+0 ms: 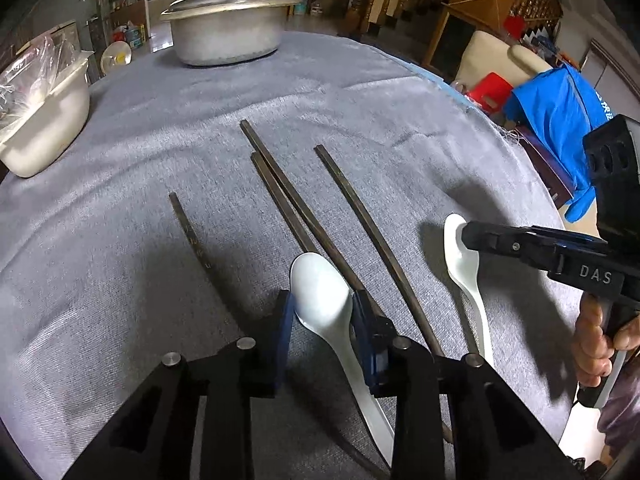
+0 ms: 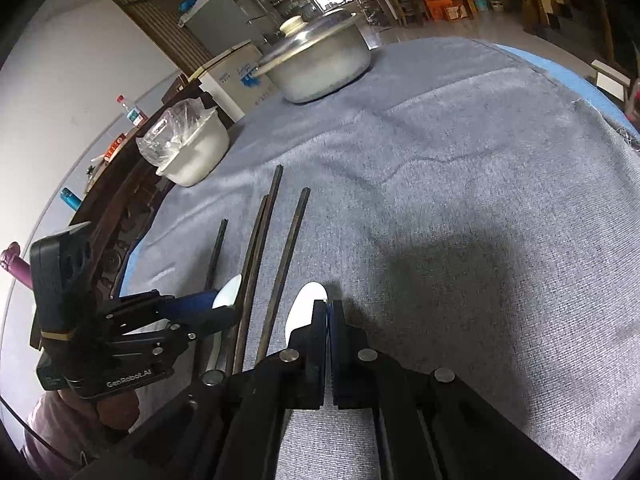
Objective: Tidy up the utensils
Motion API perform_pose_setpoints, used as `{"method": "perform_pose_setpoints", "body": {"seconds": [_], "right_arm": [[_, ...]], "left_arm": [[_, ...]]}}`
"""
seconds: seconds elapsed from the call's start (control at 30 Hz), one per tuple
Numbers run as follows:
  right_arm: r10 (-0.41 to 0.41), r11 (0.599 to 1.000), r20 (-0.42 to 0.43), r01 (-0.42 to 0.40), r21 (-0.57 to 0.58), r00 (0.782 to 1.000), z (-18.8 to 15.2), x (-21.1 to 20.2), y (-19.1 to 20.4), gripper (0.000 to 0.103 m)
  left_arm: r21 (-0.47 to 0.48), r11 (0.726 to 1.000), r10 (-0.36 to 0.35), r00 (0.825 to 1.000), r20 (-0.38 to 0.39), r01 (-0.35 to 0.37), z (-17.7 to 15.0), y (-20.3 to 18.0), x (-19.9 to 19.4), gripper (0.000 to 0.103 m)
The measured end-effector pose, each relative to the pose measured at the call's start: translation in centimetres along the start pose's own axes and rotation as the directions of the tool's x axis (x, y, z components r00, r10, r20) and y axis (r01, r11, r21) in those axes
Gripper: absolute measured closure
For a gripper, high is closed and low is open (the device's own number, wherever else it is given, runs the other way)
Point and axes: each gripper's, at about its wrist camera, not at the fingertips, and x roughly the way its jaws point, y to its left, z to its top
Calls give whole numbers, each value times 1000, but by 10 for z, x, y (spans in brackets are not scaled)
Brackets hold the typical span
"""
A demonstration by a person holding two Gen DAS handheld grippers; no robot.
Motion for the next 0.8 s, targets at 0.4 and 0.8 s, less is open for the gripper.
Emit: {"method": "perform_pose_setpoints", "body": {"seconds": [0.4,0.8], "right_arm": [[-46,998,180,39,46,982,-20,-50,6,101],[-247,967,405,197,162,880,-57,-152,3,101]], "left_arm": [[-201,979,76,976,204,-34,-8,35,-65,72],[-654,733,516,779,356,-186,-100,76,-199,72]]}}
